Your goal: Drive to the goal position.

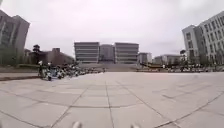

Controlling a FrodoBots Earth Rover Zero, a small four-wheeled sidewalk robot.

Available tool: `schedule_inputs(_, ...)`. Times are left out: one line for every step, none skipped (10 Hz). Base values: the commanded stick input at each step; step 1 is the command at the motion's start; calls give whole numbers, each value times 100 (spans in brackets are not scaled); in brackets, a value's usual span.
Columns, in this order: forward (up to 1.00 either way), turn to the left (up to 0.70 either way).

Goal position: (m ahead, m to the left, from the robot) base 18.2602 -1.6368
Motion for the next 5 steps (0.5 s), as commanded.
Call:
schedule_inputs(70, 0)
schedule_inputs(70, 0)
schedule_inputs(70, 0)
schedule_inputs(70, 0)
schedule_inputs(70, 0)
